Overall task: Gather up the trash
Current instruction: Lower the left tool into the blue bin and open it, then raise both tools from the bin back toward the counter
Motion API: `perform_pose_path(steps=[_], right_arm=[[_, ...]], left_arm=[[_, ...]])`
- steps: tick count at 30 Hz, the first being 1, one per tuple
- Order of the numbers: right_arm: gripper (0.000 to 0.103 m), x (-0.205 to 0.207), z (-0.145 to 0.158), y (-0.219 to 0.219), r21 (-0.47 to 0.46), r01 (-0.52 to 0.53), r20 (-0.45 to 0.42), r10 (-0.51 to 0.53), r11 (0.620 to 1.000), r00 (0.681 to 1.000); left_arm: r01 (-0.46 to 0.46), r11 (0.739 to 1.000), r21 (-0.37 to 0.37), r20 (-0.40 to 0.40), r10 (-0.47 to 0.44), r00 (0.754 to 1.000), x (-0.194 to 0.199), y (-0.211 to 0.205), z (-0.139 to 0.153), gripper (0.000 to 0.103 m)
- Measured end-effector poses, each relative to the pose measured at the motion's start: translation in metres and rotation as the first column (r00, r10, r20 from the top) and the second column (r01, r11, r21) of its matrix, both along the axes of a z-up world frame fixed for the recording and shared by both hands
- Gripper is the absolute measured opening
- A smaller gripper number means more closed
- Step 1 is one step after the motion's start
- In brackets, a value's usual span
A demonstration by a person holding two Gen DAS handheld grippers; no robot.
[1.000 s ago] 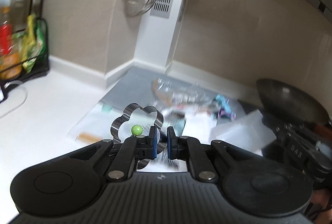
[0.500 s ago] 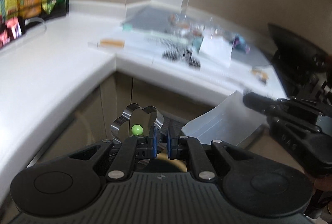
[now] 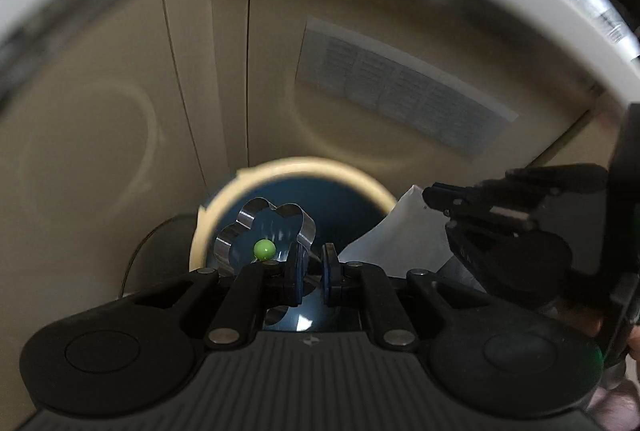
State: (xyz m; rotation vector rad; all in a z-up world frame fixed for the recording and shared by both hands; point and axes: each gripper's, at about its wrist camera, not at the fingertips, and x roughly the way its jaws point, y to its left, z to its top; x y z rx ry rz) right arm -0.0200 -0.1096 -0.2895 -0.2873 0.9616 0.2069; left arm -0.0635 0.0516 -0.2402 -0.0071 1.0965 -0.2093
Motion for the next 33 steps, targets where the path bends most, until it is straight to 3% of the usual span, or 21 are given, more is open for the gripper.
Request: perform_pose_path(steps=[5,13,20,22,24,25,27,30,33], right_arm=[[0.001,0.015,-0.035,0.003,-0.020,0.021,-0.099,-0.023,1.000,0.995],[0.001,0.033,-0.073,0.010,-0.061,0.010,-0.180,-0.020,0.998,0.983],[0.001,0.046,-0.091,0.015,-0.086,-0.016,-0.227,-0.004,0.996,0.974],[0.002,0.046,-0.087,0.015,-0.086,-0.016,-0.219,-0.003,0.996,0.976],[0.010,0.046,-0.084,0.016,-0.088,-0.016,-0.205,-0.002,0.996,0.979],[0.022,0.045,-0.081,0.015,-0.088,-0.014,-0.203,-0.004,0.996,0.979],[0.044,0.045,-0.075,0.013,-0.082,-0.003,-0.193,-0.013,0.997,0.981],[0.049,0.042,-0.060,0.007,-0.065,-0.002,-0.169,-0.009,0.998,0.986],[0.056,0.037,-0.034,0.000,-0.032,0.008,-0.126,-0.012,0.999,0.992]], left_arm=[[0.026,0.999,0.046,-0.089,-0.022,0.996,0.014,-0.002,-0.038,0.009],[0.107,0.985,0.137,-0.224,-0.074,0.972,0.025,-0.019,-0.101,0.009],[0.120,0.974,0.192,-0.285,-0.062,0.957,0.038,-0.018,-0.129,0.011],[0.111,0.973,0.201,-0.278,-0.052,0.959,0.041,-0.018,-0.131,0.030],[0.096,0.971,0.221,-0.263,-0.035,0.964,0.044,-0.018,-0.129,0.096],[0.081,0.966,0.244,-0.241,-0.021,0.970,0.044,-0.019,-0.128,0.103],[0.074,0.961,0.266,-0.187,-0.024,0.982,0.042,-0.022,-0.124,0.103],[0.081,0.961,0.265,-0.177,-0.035,0.984,0.040,-0.022,-0.114,0.103],[0.072,0.960,0.271,-0.117,-0.041,0.992,0.032,-0.019,-0.094,0.103]])
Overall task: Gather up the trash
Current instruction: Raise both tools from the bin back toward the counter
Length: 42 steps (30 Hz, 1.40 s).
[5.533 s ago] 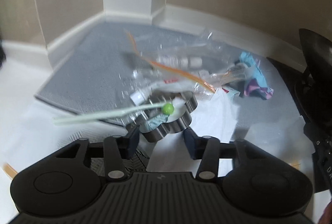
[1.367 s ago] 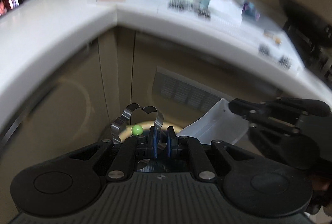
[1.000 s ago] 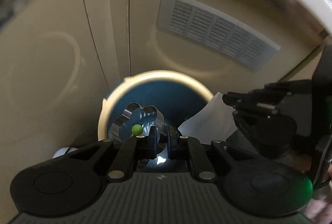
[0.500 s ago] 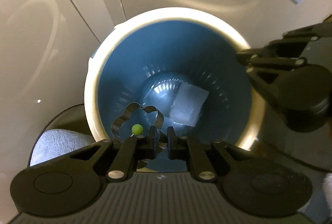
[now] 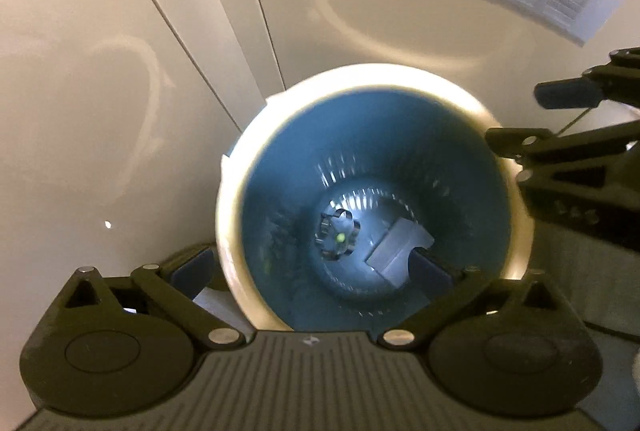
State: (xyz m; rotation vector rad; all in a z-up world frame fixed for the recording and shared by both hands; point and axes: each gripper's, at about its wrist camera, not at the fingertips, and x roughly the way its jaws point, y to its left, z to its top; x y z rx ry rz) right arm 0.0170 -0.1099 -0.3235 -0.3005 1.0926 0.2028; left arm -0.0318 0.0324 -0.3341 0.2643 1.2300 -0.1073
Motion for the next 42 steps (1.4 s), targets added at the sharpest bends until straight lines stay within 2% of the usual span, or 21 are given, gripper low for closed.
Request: perform_pose_path(steps=[2,5,7,10,13,16,19,23,30,33,36,42], right_arm=[[0.061,-0.006,0.023,-0.006,0.034,-0.004,0.044,0.003,0.999,0.999],[0.070,-0.020,0.065,-0.013,0.077,-0.020,0.138,0.009,0.997,0.990],[0.079,-0.033,0.094,-0.016,0.115,-0.040,0.203,0.016,0.993,0.979],[0.091,-0.058,0.134,-0.020,0.157,-0.080,0.323,0.026,0.984,0.946],[0.103,-0.082,0.159,-0.024,0.151,-0.121,0.420,0.047,0.981,0.906],[0.103,-0.098,0.168,-0.028,0.134,-0.127,0.457,0.052,0.983,0.888],[0.103,-0.106,0.174,-0.037,0.148,-0.103,0.464,0.023,0.984,0.886],[0.103,-0.117,0.182,-0.048,0.161,-0.075,0.467,-0.009,0.984,0.884],[0.103,-0.121,0.194,-0.056,0.174,-0.055,0.506,-0.041,0.983,0.861],[0.103,-0.118,0.201,-0.057,0.178,-0.057,0.526,-0.046,0.982,0.850],[0.103,-0.114,0.208,-0.060,0.192,-0.054,0.536,-0.059,0.980,0.842],[0.103,-0.108,0.216,-0.067,0.203,-0.044,0.553,-0.077,0.978,0.830]], left_arm=[[-0.003,1.000,-0.014,0.056,0.004,0.998,-0.009,0.003,0.023,0.103],[-0.060,0.998,-0.022,0.149,0.063,0.987,-0.021,0.013,0.064,0.103],[-0.113,0.992,-0.052,0.203,0.121,0.972,-0.035,0.018,0.099,0.103],[-0.136,0.981,-0.135,0.297,0.171,0.939,-0.059,0.023,0.148,0.103],[-0.139,0.976,-0.167,0.371,0.193,0.908,-0.079,0.023,0.180,0.103],[-0.149,0.978,-0.144,0.416,0.197,0.888,-0.093,0.016,0.205,0.103],[-0.162,0.980,-0.111,0.414,0.194,0.889,-0.098,0.009,0.214,0.103],[-0.138,0.984,-0.112,0.426,0.172,0.888,-0.102,0.005,0.219,0.103],[-0.106,0.992,-0.072,0.476,0.128,0.870,-0.105,0.005,0.222,0.103],[-0.105,0.994,-0.039,0.528,0.109,0.842,-0.099,0.003,0.235,0.103],[-0.107,0.993,-0.041,0.572,0.111,0.813,-0.092,0.003,0.251,0.103],[-0.116,0.992,-0.047,0.604,0.120,0.788,-0.068,0.004,0.272,0.103]])
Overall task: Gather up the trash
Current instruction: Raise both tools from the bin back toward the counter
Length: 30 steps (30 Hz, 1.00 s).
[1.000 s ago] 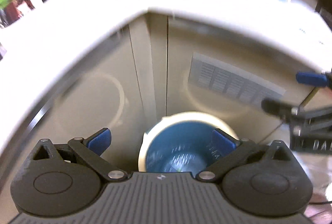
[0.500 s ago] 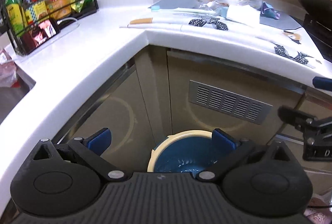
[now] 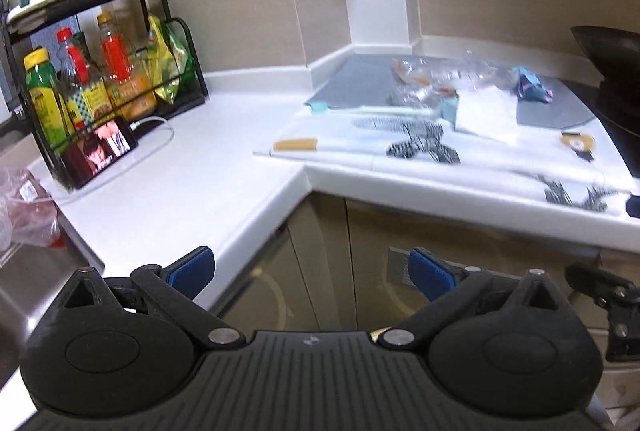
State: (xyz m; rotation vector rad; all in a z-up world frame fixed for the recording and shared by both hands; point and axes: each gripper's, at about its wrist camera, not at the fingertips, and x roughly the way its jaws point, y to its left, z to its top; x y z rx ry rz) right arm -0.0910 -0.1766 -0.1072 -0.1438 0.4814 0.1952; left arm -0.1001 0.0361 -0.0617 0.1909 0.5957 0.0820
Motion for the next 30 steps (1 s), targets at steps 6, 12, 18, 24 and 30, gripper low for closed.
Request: perform_pose_path(steps=[6,12,18,24,30], right_arm=[[0.103,0.007,0.007,-0.007,-0.001,0.019,0.021,-0.019,1.000,1.000],[0.103,0.016,0.015,-0.013,0.013,0.041,0.041,-0.041,0.999,0.998],[0.103,0.028,0.031,-0.017,0.032,0.052,0.096,-0.055,0.998,0.994],[0.103,0.044,0.035,-0.023,0.064,0.074,0.102,-0.080,0.995,0.992],[0.103,0.060,0.032,-0.026,0.079,0.090,0.081,-0.096,0.993,0.992]], left_arm=[[0.003,1.000,0.009,0.033,-0.003,0.999,0.019,-0.002,0.014,0.103],[-0.001,1.000,0.022,0.058,0.000,0.998,0.039,-0.006,0.026,0.103],[-0.005,1.000,0.025,0.101,0.003,0.995,0.056,-0.008,0.042,0.103],[-0.007,0.999,0.052,0.126,0.000,0.992,0.067,-0.014,0.048,0.103],[-0.007,0.998,0.066,0.113,-0.001,0.994,0.078,-0.013,0.046,0.103]])
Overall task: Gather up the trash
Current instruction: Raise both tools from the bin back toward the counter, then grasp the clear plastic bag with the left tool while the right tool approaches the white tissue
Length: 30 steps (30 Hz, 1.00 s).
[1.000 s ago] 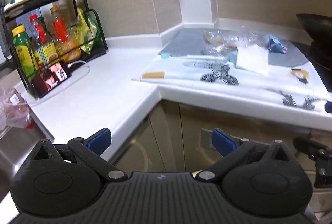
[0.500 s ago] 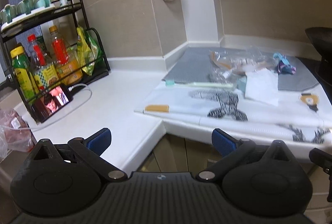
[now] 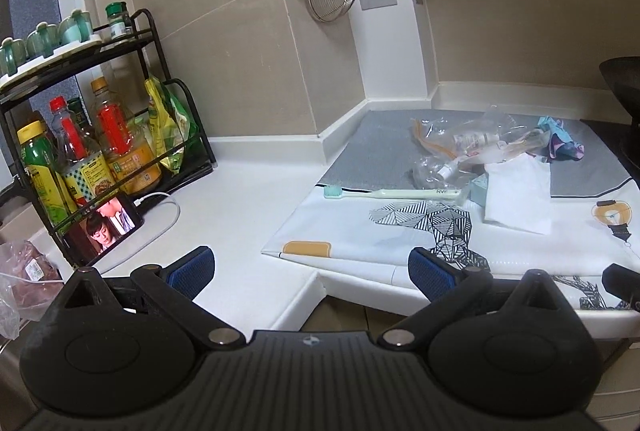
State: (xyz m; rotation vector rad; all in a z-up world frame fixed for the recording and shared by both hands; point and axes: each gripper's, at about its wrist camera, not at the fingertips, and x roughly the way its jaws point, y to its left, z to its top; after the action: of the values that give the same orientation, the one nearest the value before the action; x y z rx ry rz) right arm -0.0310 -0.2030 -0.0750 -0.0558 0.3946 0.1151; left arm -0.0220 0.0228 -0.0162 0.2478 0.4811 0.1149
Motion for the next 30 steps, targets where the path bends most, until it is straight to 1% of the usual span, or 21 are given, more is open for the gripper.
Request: perform_pose_path(steps=[3,9,13,17,19,22,24,27,29,30], right_arm=[[0.103,0.013,-0.001,-0.004,0.009,0.020,-0.010,-0.020,1.000,1.000],[0.103,0.044,-0.005,-0.022,0.124,0.075,-0.085,-0.065,0.989,0.994],[0.103,0.069,-0.008,-0.030,0.171,0.090,-0.131,-0.068,0.981,0.989],[0.103,0.103,-0.011,-0.035,0.205,0.102,-0.154,-0.070,0.974,0.986],[0.103,0.124,-0.017,-0.040,0.230,0.126,-0.188,-0.083,0.965,0.979],[0.103,0.153,-0.029,-0.050,0.291,0.169,-0.233,-0.102,0.941,0.967],[0.103,0.170,-0.037,-0.054,0.315,0.192,-0.253,-0.113,0.929,0.961],[0.103,0.190,-0.047,-0.055,0.316,0.195,-0.253,-0.116,0.928,0.961],[0.103,0.198,-0.050,-0.053,0.310,0.181,-0.225,-0.113,0.933,0.968],[0.103,0.200,-0.050,-0.052,0.307,0.178,-0.227,-0.109,0.935,0.968]], left_arm=[[0.011,1.000,-0.009,0.001,-0.011,1.000,0.009,-0.001,0.004,0.103],[0.025,1.000,-0.015,0.021,-0.025,0.999,0.031,-0.007,0.014,0.103],[0.064,0.998,-0.008,0.009,-0.064,0.998,0.051,-0.016,0.019,0.103],[0.061,0.998,-0.001,0.001,-0.061,0.998,0.067,-0.020,0.019,0.103],[0.064,0.998,0.001,-0.007,-0.064,0.998,0.074,-0.021,0.018,0.103],[0.057,0.998,-0.001,-0.020,-0.057,0.998,0.083,-0.019,0.014,0.103],[0.056,0.998,-0.006,-0.030,-0.056,0.998,0.086,-0.019,0.010,0.103],[0.061,0.998,0.003,-0.042,-0.061,0.997,0.094,-0.021,0.006,0.103],[0.071,0.997,0.009,-0.041,-0.071,0.997,0.101,-0.026,0.006,0.103],[0.076,0.997,0.008,-0.042,-0.076,0.996,0.104,-0.029,0.008,0.103]])
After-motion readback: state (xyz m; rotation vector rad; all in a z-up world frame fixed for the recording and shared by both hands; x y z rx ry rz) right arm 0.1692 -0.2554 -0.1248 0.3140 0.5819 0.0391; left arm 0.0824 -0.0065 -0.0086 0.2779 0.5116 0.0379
